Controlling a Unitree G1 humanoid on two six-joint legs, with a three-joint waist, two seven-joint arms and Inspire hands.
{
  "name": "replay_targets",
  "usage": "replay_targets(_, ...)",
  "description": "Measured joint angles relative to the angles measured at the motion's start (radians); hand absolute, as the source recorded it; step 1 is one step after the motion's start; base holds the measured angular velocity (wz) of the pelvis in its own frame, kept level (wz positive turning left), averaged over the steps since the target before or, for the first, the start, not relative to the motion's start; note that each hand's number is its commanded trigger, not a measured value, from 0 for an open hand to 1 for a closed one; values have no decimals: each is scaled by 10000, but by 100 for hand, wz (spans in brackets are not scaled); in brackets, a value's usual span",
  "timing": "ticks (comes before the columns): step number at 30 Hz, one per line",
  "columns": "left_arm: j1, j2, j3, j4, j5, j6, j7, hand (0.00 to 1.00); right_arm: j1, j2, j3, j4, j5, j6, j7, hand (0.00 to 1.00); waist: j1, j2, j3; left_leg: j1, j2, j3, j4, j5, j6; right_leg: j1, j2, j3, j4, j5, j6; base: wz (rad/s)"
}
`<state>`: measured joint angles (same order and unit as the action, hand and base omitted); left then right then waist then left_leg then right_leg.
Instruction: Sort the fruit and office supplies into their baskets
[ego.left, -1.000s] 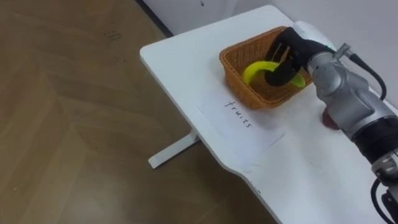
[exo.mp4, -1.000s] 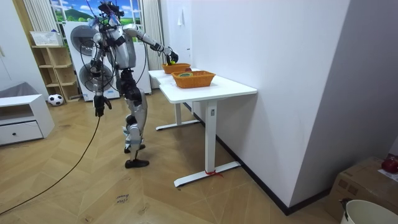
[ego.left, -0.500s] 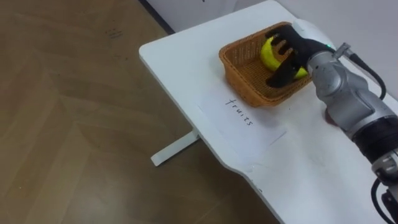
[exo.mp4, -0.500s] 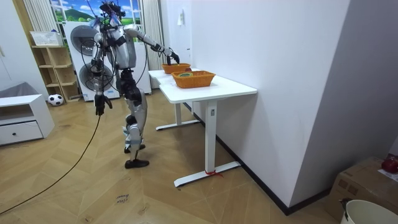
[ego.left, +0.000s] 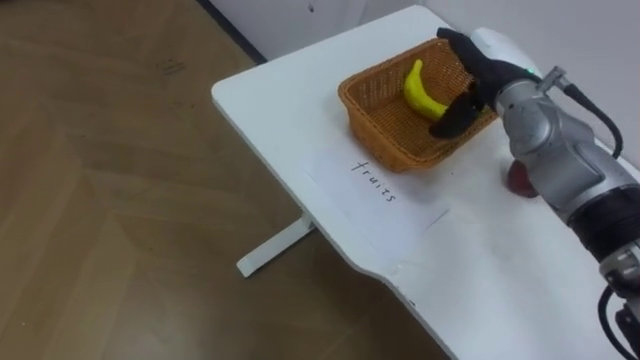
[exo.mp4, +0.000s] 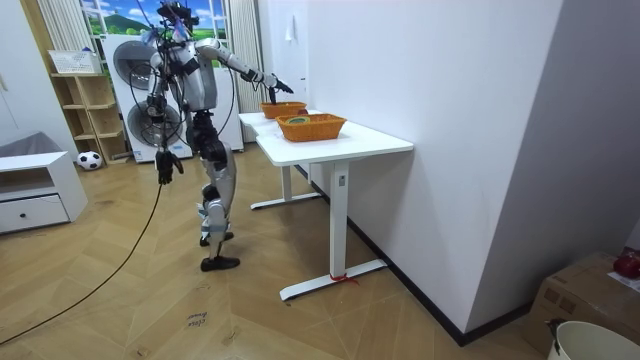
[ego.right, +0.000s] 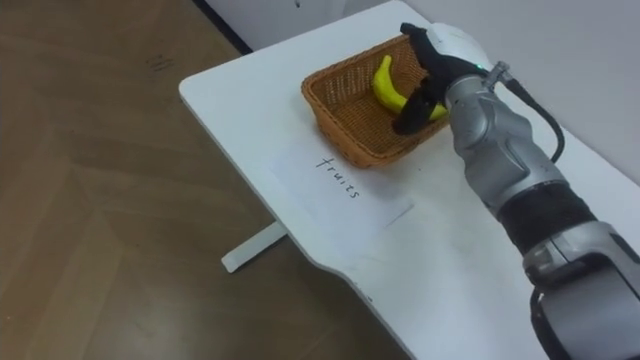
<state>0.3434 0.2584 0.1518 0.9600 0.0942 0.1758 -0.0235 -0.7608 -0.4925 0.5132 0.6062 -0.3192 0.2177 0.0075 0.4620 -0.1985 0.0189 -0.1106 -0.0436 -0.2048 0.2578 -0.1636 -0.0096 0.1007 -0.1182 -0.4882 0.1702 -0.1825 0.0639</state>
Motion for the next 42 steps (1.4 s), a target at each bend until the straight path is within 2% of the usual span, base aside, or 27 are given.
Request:
replay_targets(2,21,-27,4,-99,80,32,-48,0,0,-3,-313,-227,-5,23,72,0,-149,66,-10,-27,-7,78,-6,13,22,-60,-24,164,12,0,0,-14)
replay_targets(6,-214,-21,-24,-229,376,137,-45,0,-1,-11,-862,-595,130,-13,59,0,-581,256,-99,55,-24,175,8,24,53,-48,-72,195,65,1,-1,-8)
replay_targets(11,-367,-27,-203,-383,375,62,-32,0,-1,-15,-1120,-774,644,-35,59,0,-956,417,-101,319,16,467,-91,25,87,-8,-141,222,176,0,0,-18)
replay_targets(14,-433,-52,-206,-328,401,121,-73,0,-2,-14,-1791,-879,873,-46,-22,0,-1119,552,-92,366,10,676,-46,-12,149,4,-183,255,178,6,9,-15)
replay_targets(16,-502,-56,-207,-294,532,155,-96,0,-59,-13,-2420,-864,1361,-58,-294,0,-1307,656,-89,382,-19,691,-40,-5,177,3,-201,351,175,26,42,-5)
replay_targets(20,-632,-65,-209,-162,538,267,-84,0,-302,-15,-2697,-853,2458,-72,-557,0,-1650,808,-73,422,-12,707,-63,-10,184,16,-185,481,160,27,43,-2)
replay_targets(25,-667,-206,-203,-178,547,317,-36,0,-307,-11,-3164,-853,3648,-68,-622,0,-1922,1026,-157,560,13,870,-191,-4,190,14,-191,672,163,26,43,-9)
replay_targets(27,-668,-227,-204,-195,546,349,21,0,-307,-9,-3395,-854,4099,-69,-707,0,-2078,1049,-159,565,12,871,-197,-2,192,17,-189,750,163,26,43,0)
replay_targets(36,-692,-446,-221,-195,582,356,146,0,-307,-7,-3482,-733,5231,-72,-1011,0,-2220,1132,-117,729,26,992,-325,-2,194,48,-180,1038,149,25,46,-3)
replay_targets(39,-679,-489,-555,-195,545,367,182,0,-306,2,-3481,-615,5610,-72,-1009,0,-2235,1182,-80,822,26,992,-341,-2,194,134,-179,1042,142,25,46,0)
replay_targets(42,-685,-589,-587,-171,553,374,184,0,-306,25,-3481,-592,5873,-72,-1007,0,-2257,1224,-53,851,33,995,-374,-3,194,151,-176,1037,141,19,55,0)
